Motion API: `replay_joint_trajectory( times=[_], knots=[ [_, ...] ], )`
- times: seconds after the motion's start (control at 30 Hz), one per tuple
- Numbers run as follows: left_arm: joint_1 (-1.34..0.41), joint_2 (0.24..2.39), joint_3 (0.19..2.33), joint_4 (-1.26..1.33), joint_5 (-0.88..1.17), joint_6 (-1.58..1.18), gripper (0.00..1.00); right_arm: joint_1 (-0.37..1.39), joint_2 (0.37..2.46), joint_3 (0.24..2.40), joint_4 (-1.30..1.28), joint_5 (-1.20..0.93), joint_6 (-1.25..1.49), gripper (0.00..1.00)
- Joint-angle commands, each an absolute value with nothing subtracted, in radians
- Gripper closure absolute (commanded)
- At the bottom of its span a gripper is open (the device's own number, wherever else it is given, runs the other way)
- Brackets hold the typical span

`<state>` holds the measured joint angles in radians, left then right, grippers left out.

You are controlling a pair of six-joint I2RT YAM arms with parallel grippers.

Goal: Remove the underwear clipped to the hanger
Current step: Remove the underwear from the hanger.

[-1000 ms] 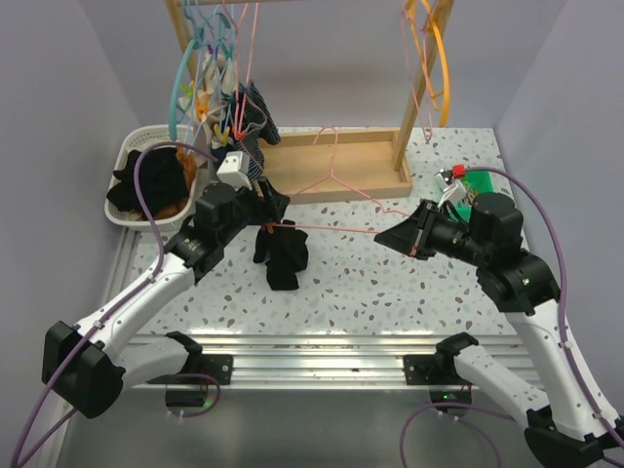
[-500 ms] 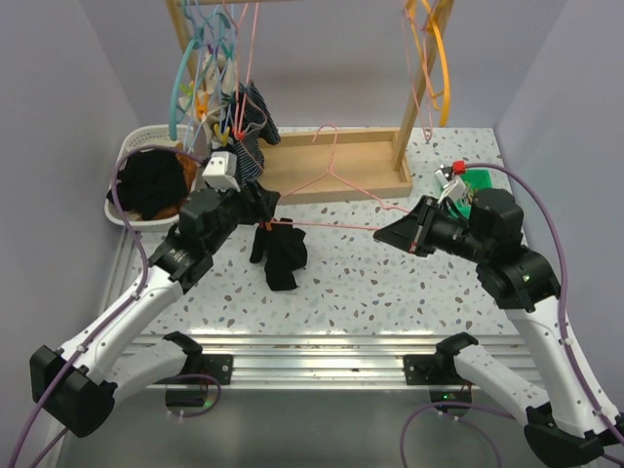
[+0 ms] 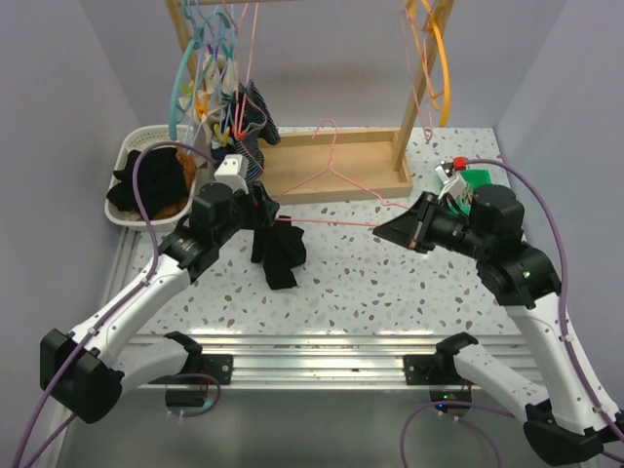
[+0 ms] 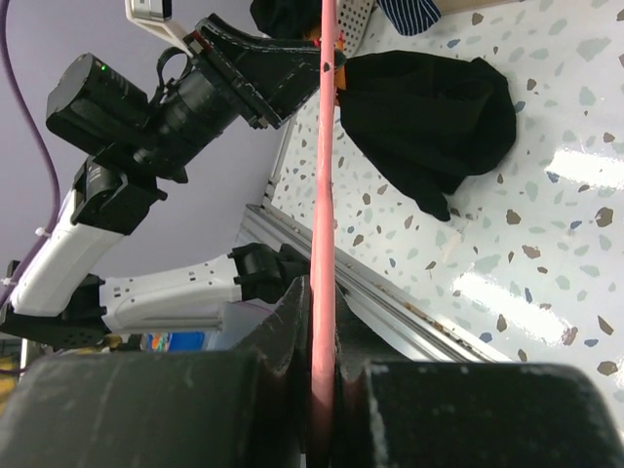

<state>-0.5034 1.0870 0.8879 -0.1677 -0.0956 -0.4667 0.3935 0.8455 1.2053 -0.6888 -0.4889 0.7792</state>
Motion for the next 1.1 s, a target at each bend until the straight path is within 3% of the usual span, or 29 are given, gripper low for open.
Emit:
replay_joint_trajectory(
  times=[0.0,0.33,0.5,1.07],
  knots=[
    [-0.494,1.089,0.928,-0.164,-0.026,-0.456,0.35,0.396,0.85,1.258,-0.638,-0.499,0.802,1.0],
    [-0.494,1.14,0.899,-0.045,0.216,-0.508,0.46,0.396,0.874,1.27,-0.662,-0.47,0.825,1.0],
    [-0.494,1.143,0.905,-0.015,0.287,-0.54,0.62,0.394,0.857,1.25,-0.649,-0.402,0.861,1.0],
    [-0.494,1.167,1.068,0.054,0.261,-0.569,0.66,0.396,0.83,1.152,-0.657,-0.342,1.066,1.0]
  ],
)
